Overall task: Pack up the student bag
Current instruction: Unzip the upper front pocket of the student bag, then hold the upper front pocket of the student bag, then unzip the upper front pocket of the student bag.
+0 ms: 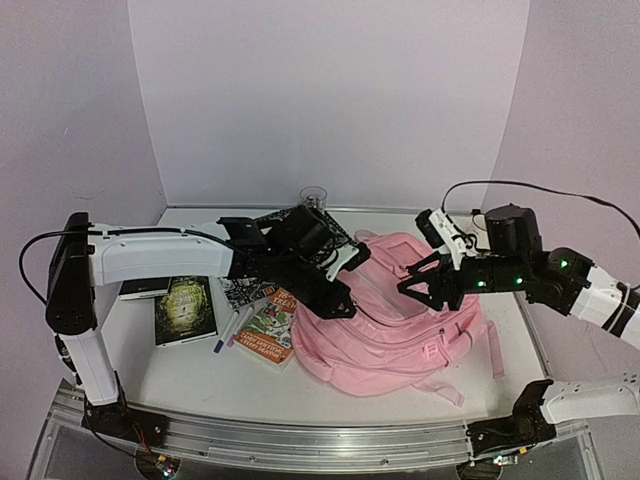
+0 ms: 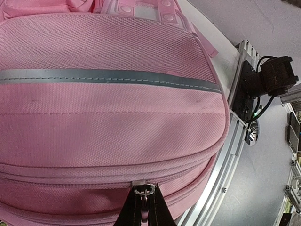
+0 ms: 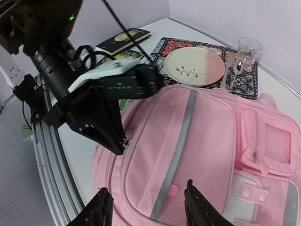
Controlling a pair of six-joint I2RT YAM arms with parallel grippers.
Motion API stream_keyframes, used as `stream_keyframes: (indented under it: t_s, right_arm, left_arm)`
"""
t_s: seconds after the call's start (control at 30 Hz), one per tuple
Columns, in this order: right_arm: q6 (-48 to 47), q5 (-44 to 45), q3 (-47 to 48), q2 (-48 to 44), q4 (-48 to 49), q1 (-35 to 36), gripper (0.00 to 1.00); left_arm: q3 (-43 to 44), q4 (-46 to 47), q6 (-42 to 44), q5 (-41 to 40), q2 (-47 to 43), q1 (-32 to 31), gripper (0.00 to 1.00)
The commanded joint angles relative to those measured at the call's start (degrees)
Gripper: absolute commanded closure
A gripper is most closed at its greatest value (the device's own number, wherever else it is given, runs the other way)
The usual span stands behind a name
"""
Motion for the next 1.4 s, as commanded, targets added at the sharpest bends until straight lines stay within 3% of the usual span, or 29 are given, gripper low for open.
stream_keyframes:
  t_s: [0.0,0.27,0.5,0.6,0.73,0.77,1.07,1.37]
  right_arm:
    - [-4.66,8.48,-1.79,3.23,3.63,7.22,0.48]
    - [-10.22,18.67,-3.58,8.54,9.56,14.49,0.46]
    - [-12.67,27.71,-3.8,13.96,9.83,18.46,0.52]
    - [-12.86,30.64,-4.54,13.77,9.57,18.52,0.67]
    - [-13.92,32.3,-6.15,10.77,8.4,18.53,0.98]
    - [-14.35,32.36,-6.63,9.62,8.12,18.54,1.0]
    - [-17.96,30.91,-11.78,-4.21,5.53,18.56,1.0]
    - [-18.43,20.41,-14.46,-18.43,3.16,18.49,1.0]
  left_arm:
    - [4.95,-1.44,-2.12,5.61,0.7,0.17,1.0]
    - [8.47,-1.56,-2.72,8.33,1.49,0.17,1.0]
    - [8.82,-1.62,-2.72,9.47,1.18,0.17,1.0]
    - [8.44,-1.77,-2.33,8.96,0.58,0.17,1.0]
    - [7.23,-2.92,-1.5,5.74,-0.78,0.9,1.0]
    - [6.93,-3.38,-1.37,4.87,-1.03,1.46,1.0]
    - [2.99,-7.45,2.26,0.66,-2.35,9.61,1.0]
    - [4.08,-8.67,6.84,-0.33,2.89,15.37,1.0]
